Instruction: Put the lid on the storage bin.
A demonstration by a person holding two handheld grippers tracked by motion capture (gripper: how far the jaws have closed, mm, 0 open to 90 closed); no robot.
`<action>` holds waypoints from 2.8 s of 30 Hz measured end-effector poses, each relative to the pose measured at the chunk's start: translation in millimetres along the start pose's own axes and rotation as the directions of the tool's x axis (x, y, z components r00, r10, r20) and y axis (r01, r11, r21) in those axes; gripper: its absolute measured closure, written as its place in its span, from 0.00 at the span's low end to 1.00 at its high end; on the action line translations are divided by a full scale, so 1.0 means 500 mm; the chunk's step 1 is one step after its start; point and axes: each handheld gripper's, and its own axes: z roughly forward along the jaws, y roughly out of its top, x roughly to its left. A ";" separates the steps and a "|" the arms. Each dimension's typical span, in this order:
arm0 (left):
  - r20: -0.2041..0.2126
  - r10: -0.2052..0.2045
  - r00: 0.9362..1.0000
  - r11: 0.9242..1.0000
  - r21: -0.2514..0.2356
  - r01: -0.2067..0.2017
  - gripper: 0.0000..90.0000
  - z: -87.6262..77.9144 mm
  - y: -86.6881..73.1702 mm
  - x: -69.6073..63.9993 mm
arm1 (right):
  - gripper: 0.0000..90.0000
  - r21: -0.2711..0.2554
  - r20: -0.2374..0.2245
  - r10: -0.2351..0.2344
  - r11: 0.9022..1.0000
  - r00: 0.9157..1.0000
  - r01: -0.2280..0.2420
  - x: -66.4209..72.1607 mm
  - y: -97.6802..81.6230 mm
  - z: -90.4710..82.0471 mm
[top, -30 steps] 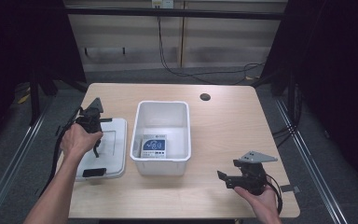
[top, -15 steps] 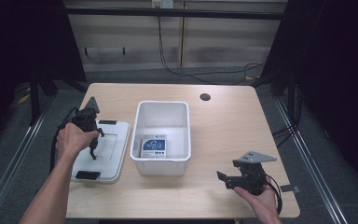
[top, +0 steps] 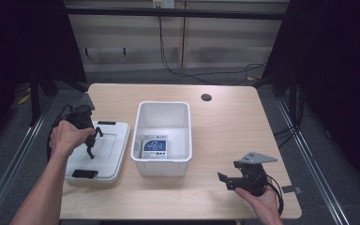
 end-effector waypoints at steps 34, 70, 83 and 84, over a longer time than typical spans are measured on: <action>0.009 -0.006 1.000 0.994 -0.110 0.007 0.95 -0.120 -0.020 0.011 | 0.25 0.008 -0.002 0.000 1.000 1.000 0.000 0.000 -0.001 0.000; 0.004 0.068 0.998 0.981 -0.182 -0.066 0.95 -0.257 -0.037 -0.033 | 0.25 0.007 -0.004 -0.003 1.000 1.000 0.003 0.001 -0.001 0.001; 0.022 0.097 0.995 0.971 -0.222 -0.090 0.95 -0.297 -0.032 -0.104 | 0.25 0.004 -0.007 -0.008 1.000 1.000 0.008 0.001 0.000 0.002; 0.020 0.103 0.994 0.967 -0.236 -0.095 0.95 -0.300 -0.032 -0.111 | 0.25 0.005 -0.007 -0.008 1.000 1.000 0.008 0.001 0.000 0.002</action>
